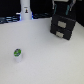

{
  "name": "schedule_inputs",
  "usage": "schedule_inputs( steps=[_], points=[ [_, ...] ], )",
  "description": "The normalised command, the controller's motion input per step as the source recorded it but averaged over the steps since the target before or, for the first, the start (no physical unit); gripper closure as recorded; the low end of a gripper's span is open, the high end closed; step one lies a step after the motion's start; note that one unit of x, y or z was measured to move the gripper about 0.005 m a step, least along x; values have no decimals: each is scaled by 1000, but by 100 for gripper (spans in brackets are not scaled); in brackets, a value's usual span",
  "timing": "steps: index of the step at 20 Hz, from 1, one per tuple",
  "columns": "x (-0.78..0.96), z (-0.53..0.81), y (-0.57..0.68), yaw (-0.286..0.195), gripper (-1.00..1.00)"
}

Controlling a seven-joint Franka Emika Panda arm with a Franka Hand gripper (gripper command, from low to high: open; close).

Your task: Open the kcup holder, insert the kcup into the holder, and close the kcup holder

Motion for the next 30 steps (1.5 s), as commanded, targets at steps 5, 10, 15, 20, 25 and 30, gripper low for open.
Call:
schedule_inputs(
  steps=[5, 10, 15, 20, 25, 30],
  points=[
    [-172, -339, 466, -161, -100],
    [-223, -359, 339, -138, -100],
    [-248, -331, 219, -103, -100],
    [-322, -391, 49, -68, -100],
    [-289, -431, 66, -69, -100],
    [-274, -240, 18, -72, -100]
  ],
)
